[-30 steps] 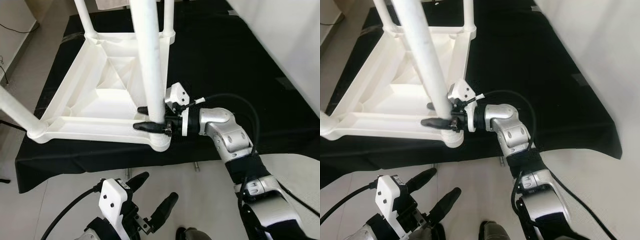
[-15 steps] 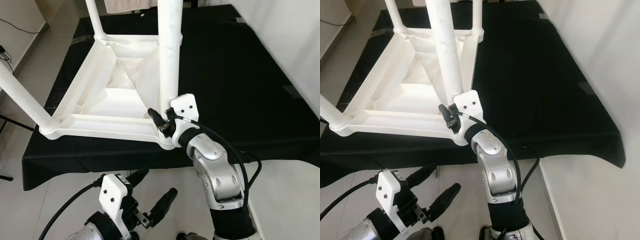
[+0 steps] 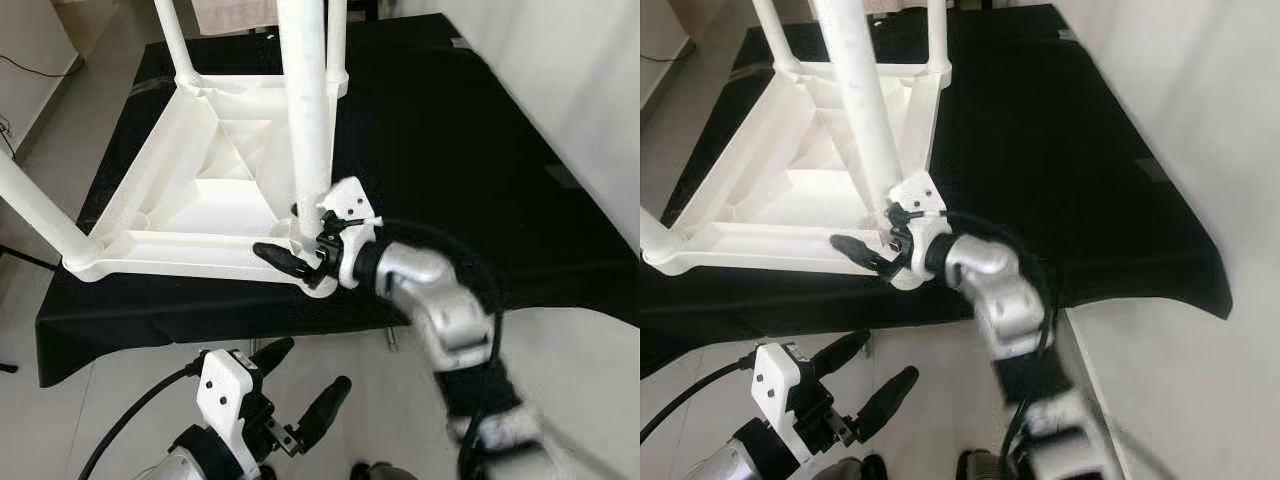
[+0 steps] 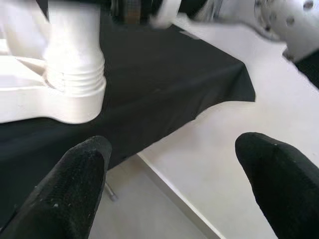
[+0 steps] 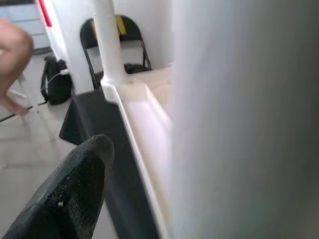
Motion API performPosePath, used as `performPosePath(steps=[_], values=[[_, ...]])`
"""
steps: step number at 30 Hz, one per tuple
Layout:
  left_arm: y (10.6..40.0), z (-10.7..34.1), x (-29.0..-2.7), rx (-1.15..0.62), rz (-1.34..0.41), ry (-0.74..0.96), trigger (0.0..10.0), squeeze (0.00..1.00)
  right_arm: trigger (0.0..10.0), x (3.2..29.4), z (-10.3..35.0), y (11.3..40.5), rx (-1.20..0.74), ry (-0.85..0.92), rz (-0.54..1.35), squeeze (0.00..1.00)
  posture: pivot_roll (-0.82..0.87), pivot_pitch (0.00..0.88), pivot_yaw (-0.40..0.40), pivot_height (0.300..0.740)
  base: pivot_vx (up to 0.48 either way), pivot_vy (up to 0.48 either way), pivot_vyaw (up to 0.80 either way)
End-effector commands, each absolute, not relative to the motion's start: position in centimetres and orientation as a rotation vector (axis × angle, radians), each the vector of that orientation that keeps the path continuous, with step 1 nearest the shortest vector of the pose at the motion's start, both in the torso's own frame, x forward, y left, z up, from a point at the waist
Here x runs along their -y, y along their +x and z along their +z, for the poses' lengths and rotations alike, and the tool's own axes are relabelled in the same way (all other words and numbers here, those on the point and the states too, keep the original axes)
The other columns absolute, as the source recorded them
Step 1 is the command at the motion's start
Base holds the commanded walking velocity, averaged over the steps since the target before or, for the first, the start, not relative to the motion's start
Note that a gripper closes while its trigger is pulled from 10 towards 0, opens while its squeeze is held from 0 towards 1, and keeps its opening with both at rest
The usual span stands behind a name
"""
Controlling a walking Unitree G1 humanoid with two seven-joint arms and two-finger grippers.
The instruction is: Building children table
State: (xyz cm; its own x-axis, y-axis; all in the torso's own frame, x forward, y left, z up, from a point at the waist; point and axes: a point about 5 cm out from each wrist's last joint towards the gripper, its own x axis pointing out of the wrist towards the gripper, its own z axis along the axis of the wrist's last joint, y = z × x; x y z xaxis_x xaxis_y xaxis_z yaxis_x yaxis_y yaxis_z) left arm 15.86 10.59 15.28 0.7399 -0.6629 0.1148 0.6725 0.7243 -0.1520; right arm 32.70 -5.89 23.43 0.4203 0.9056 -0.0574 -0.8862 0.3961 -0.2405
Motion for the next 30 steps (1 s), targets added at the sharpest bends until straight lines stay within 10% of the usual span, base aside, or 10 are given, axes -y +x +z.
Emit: performPosePath(steps=[1,7,8,9,10,24,30], values=[[15.5,15.2,-10.5,0.038,-0.736,-0.190,10.0,0.00,10.0,5.3,23.2,32.6,0.090,-0.277,1.248,0.00,0.03,0.228,-0.016,0.740,0.000,0.000,0.00],[14.9,15.3,-10.5,0.026,-0.739,-0.194,10.0,0.00,10.0,6.2,25.7,34.8,0.150,-0.376,1.319,0.00,0.07,0.256,-0.014,0.740,0.000,0.000,0.00],[14.7,15.3,-10.5,0.024,-0.739,-0.194,10.0,0.00,4.3,6.3,26.0,34.7,0.154,-0.375,1.349,0.00,0.07,0.261,-0.012,0.740,0.000,0.000,0.00],[14.7,15.3,-10.5,0.024,-0.739,-0.194,10.0,0.00,4.3,6.3,26.0,34.7,0.154,-0.375,1.349,0.00,0.07,0.261,-0.012,0.740,0.000,0.000,0.00],[14.6,15.4,-10.5,0.020,-0.738,-0.195,10.0,0.00,0.0,6.6,26.3,34.8,0.153,-0.371,1.385,0.00,0.07,0.269,-0.009,0.740,0.000,0.000,0.00],[14.2,15.4,-10.5,0.004,-0.745,-0.202,10.0,0.00,0.0,8.6,26.3,35.6,0.127,-0.373,1.453,0.00,0.06,0.274,0.000,0.740,0.000,0.000,0.00],[14.5,15.4,-10.6,0.008,-0.745,-0.205,10.0,0.00,0.0,9.2,23.7,36.1,0.035,-0.243,1.017,0.00,0.04,0.268,-0.014,0.740,0.000,0.000,0.00]])
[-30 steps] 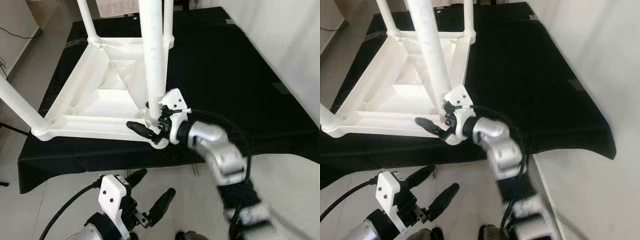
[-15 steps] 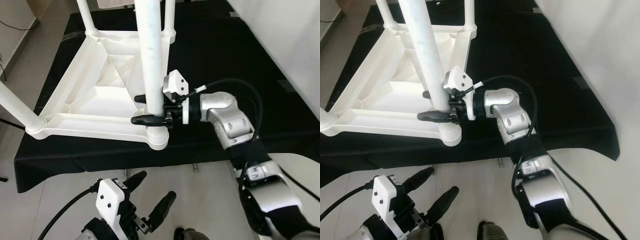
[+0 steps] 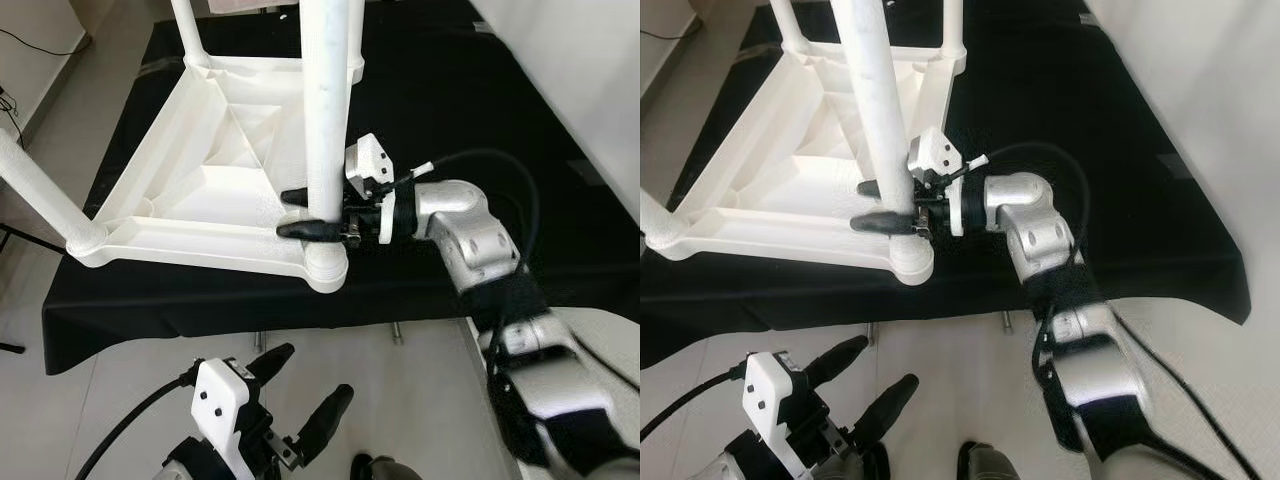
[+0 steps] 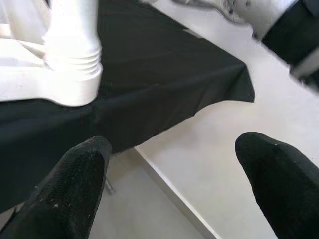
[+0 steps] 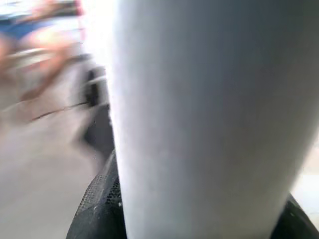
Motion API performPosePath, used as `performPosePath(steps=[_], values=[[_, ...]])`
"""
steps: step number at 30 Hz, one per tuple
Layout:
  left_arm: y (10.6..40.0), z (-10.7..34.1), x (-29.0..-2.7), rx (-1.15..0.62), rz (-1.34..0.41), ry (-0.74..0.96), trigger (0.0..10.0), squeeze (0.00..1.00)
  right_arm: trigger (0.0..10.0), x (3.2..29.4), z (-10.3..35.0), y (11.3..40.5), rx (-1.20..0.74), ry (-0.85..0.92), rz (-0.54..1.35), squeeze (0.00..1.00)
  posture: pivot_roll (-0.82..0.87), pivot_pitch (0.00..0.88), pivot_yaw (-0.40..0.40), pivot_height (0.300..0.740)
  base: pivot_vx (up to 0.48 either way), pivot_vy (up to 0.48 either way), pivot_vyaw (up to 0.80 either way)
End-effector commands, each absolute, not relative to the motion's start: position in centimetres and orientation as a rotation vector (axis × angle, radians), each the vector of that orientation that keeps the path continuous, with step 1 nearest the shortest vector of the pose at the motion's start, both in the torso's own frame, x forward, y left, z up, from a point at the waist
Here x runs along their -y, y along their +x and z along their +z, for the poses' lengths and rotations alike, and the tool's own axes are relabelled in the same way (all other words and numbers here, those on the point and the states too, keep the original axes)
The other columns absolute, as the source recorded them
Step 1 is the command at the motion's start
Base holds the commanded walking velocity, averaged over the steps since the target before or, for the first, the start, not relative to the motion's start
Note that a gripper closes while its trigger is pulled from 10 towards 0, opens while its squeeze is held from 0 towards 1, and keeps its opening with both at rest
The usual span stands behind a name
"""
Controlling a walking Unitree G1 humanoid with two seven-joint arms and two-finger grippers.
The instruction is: Building children table
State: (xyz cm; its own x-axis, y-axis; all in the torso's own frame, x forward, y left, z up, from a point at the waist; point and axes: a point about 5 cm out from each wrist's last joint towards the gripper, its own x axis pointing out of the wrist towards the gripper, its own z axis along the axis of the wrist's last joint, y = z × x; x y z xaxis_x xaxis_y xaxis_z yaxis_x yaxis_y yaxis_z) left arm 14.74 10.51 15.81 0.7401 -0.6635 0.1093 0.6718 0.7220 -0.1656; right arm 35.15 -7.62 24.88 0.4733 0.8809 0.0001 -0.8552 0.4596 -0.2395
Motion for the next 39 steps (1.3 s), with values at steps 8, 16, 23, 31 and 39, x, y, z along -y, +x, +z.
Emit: performPosePath(steps=[8,16,23,31,39], values=[[15.4,15.2,-10.8,0.018,-0.745,-0.200,10.0,0.00,0.0,8.0,17.1,30.5,-0.141,-0.139,0.444,0.00,0.00,0.228,-0.001,0.740,0.000,0.000,0.00],[16.4,14.9,-10.9,0.033,-0.728,-0.188,10.0,0.00,10.0,6.3,18.0,31.6,-0.097,-0.138,0.561,0.00,0.00,0.194,-0.020,0.740,0.000,0.000,0.00],[16.6,14.9,-10.9,0.041,-0.715,-0.185,10.0,0.00,10.0,5.3,20.0,31.9,0.010,-0.044,0.851,1.00,0.01,0.192,-0.021,0.740,0.000,0.000,0.00],[16.2,15.0,-10.7,0.037,-0.727,-0.194,10.0,0.00,10.0,7.7,24.0,32.5,0.127,-0.176,1.257,0.00,0.03,0.211,-0.022,0.740,0.000,0.000,0.00],[15.7,15.0,-10.5,0.030,-0.730,-0.203,10.0,0.00,0.0,9.1,25.7,35.2,0.142,-0.201,1.375,0.00,0.05,0.228,-0.017,0.740,0.000,0.000,0.00]])
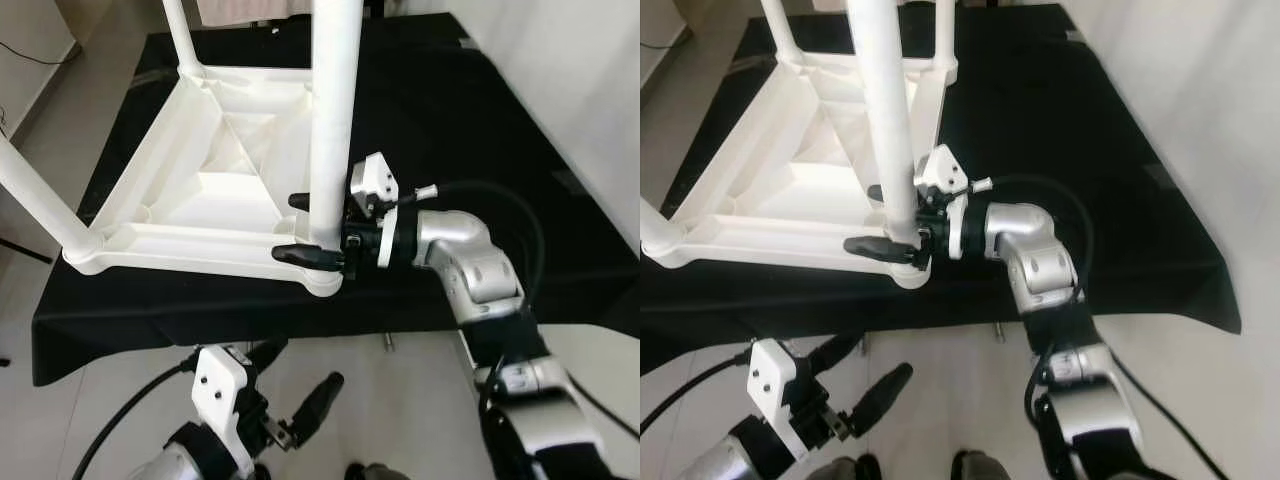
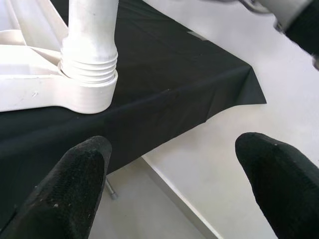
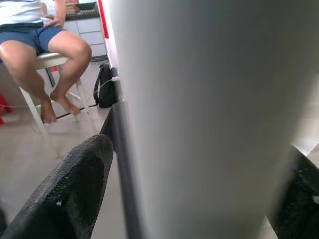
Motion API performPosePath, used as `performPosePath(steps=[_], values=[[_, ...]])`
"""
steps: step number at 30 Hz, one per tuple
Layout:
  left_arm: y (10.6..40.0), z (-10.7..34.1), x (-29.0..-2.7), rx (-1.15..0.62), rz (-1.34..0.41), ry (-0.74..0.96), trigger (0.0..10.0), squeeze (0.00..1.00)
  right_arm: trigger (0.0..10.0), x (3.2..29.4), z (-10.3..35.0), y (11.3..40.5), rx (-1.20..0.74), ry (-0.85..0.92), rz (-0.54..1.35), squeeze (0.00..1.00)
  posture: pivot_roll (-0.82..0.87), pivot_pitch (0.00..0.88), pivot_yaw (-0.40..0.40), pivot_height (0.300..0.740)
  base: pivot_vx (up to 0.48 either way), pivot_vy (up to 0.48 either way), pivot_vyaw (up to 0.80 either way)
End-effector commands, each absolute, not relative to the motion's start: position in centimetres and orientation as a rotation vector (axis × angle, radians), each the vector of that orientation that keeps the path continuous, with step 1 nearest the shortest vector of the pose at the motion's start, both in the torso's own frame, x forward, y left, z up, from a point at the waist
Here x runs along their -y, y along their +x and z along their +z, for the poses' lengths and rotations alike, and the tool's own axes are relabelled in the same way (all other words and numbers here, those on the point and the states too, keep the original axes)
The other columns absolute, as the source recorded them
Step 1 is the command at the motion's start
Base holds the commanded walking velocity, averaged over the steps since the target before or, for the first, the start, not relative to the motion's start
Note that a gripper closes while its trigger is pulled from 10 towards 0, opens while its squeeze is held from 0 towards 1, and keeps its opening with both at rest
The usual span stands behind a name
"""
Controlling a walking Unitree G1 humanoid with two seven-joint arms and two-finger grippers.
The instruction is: Building children table
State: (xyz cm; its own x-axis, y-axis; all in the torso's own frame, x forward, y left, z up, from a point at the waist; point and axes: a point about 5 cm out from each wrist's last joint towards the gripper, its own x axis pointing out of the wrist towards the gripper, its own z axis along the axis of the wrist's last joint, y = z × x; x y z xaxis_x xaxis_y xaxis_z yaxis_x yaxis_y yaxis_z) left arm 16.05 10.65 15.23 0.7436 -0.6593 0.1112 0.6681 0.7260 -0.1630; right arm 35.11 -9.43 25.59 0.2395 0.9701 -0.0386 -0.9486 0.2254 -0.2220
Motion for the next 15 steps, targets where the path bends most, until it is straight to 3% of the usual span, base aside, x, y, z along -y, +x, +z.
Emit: performPosePath(steps=[1,15], values=[[15.7,15.0,-10.5,0.030,-0.730,-0.203,10.0,0.00,0.0,9.1,25.7,35.2,0.142,-0.201,1.375,0.00,0.05,0.228,-0.017,0.740,0.000,0.000,0.00],[15.3,15.0,-10.4,0.018,-0.740,-0.214,10.0,0.00,0.0,10.5,25.7,35.4,0.118,-0.222,1.480,0.00,0.04,0.233,-0.014,0.740,0.000,0.000,0.00]])
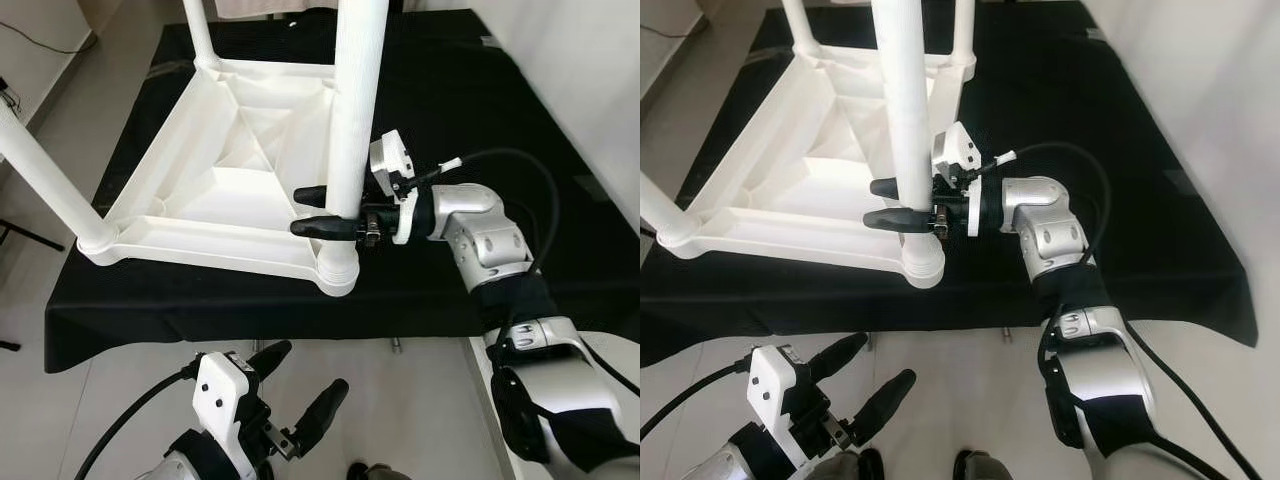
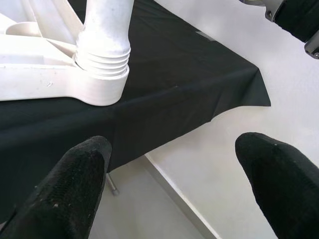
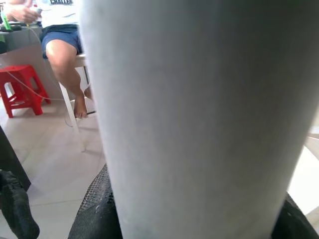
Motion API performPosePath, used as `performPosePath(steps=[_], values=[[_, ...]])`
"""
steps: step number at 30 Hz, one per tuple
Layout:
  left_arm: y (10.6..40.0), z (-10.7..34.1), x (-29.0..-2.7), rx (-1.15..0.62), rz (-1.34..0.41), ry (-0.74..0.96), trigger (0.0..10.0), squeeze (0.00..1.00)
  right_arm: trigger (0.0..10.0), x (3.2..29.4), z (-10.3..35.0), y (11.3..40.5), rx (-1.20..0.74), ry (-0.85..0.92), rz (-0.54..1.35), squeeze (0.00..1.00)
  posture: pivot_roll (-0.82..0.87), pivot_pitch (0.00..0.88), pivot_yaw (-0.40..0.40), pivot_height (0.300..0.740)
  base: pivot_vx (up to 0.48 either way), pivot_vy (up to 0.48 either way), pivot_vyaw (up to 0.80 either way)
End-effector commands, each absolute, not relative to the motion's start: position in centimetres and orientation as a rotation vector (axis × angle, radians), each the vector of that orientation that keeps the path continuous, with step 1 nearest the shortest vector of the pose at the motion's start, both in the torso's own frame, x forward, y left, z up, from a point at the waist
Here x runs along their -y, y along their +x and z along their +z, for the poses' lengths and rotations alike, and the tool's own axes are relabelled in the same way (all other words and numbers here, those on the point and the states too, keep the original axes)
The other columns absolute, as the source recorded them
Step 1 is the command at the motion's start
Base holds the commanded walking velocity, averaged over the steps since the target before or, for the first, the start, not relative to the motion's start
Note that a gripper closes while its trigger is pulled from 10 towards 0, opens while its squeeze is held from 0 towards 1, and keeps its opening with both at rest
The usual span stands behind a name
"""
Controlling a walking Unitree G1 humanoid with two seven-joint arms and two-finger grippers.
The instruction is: Building children table
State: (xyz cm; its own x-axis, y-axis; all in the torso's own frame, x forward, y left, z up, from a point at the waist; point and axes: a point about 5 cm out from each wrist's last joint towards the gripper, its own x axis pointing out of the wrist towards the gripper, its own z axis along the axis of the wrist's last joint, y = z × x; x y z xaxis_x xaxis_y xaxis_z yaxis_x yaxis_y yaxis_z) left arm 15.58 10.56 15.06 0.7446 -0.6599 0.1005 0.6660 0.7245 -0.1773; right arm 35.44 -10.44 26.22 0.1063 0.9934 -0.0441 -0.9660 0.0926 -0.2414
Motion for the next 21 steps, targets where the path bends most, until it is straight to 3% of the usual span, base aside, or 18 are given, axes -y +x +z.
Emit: performPosePath(steps=[1,4,5,6,8,9,17,18,21], values=[[15.3,15.0,-10.4,0.019,-0.739,-0.214,10.0,0.00,0.0,10.7,25.3,35.4,0.120,-0.216,1.463,0.00,0.04,0.232,-0.016,0.740,0.000,0.000,0.00],[15.4,15.0,-10.5,0.023,-0.737,-0.215,10.0,0.00,0.0,10.4,22.5,34.5,0.059,-0.155,1.282,0.00,0.03,0.235,-0.026,0.740,0.000,0.000,0.00],[15.4,15.0,-10.5,0.024,-0.736,-0.214,10.0,0.00,0.0,9.6,20.6,34.3,0.014,-0.151,1.057,0.00,0.02,0.234,-0.026,0.740,0.000,0.000,0.00],[15.4,15.0,-10.5,0.024,-0.736,-0.214,10.0,0.00,0.0,9.6,20.6,34.3,0.014,-0.151,1.057,0.00,0.02,0.234,-0.026,0.740,0.000,0.000,0.00],[15.5,15.0,-10.7,0.025,-0.734,-0.213,10.0,0.00,0.0,9.7,17.7,33.7,-0.081,-0.171,0.536,0.00,0.01,0.231,-0.025,0.740,0.000,0.000,0.00],[15.6,15.0,-10.7,0.026,-0.734,-0.213,10.0,0.00,0.0,9.2,16.3,31.7,-0.153,-0.103,0.457,0.00,0.01,0.229,-0.016,0.740,0.000,0.000,0.00],[16.3,14.8,-10.9,0.028,-0.745,-0.208,10.0,0.00,0.0,7.6,15.6,29.5,-0.198,-0.053,0.493,0.00,-0.02,0.191,-0.010,0.740,0.000,0.000,0.00],[16.6,14.7,-10.9,0.031,-0.746,-0.206,10.0,0.00,10.0,7.2,15.8,29.9,-0.194,-0.060,0.502,0.00,-0.01,0.185,-0.013,0.740,0.000,0.000,0.00],[16.7,14.7,-11.0,0.036,-0.739,-0.203,10.0,0.00,10.0,6.8,16.0,30.2,-0.191,-0.067,0.528,0.00,-0.01,0.182,-0.014,0.740,0.000,0.000,0.00]])
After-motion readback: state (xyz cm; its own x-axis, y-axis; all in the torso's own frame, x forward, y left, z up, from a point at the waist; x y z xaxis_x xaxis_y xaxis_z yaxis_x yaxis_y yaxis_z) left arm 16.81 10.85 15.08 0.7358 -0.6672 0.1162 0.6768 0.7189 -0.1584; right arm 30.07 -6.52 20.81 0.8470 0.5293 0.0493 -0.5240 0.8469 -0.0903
